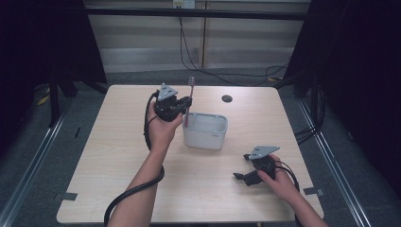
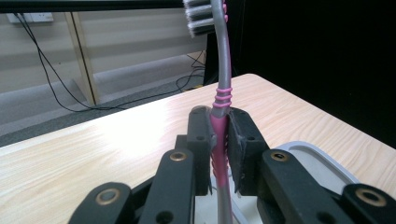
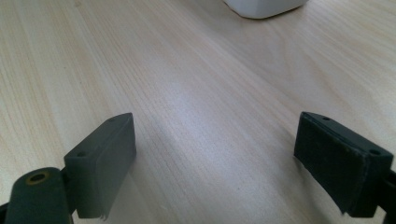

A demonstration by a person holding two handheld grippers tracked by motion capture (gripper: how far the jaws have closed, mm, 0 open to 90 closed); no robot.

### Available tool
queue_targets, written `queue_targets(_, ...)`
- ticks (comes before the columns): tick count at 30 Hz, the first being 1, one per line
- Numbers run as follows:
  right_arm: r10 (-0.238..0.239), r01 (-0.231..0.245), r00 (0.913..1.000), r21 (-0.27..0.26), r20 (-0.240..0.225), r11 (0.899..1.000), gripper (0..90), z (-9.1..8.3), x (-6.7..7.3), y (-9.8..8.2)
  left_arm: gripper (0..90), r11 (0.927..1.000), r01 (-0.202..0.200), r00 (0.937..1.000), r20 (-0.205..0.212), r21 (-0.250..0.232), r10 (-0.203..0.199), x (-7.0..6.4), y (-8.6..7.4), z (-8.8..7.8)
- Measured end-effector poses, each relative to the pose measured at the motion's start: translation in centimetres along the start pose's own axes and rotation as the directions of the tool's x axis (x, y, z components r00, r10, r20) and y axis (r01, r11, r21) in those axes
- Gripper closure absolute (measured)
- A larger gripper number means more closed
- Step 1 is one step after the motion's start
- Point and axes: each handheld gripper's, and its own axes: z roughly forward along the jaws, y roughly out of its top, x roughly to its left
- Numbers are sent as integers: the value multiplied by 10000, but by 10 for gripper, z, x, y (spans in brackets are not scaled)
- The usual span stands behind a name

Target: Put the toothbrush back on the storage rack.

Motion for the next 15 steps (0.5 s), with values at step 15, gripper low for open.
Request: queue_targets(15,5,-5,10000,0,-1,10000,123,0,0,0,798,9983,170,9998,66,562,-174,-1,-13,4)
